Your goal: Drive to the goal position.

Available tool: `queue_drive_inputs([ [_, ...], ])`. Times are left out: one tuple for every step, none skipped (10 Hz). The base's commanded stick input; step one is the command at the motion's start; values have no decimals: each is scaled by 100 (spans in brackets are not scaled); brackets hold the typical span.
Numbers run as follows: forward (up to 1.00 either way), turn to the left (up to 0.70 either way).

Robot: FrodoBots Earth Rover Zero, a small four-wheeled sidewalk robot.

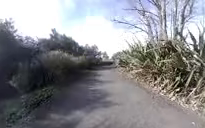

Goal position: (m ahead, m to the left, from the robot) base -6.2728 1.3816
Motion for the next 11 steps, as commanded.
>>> queue_drive_inputs([
  [45,0],
  [45,0],
  [45,0],
  [45,0],
  [45,0],
  [45,-10],
  [45,-20],
  [45,-27],
  [45,-27],
  [45,-27],
  [45,-27],
])
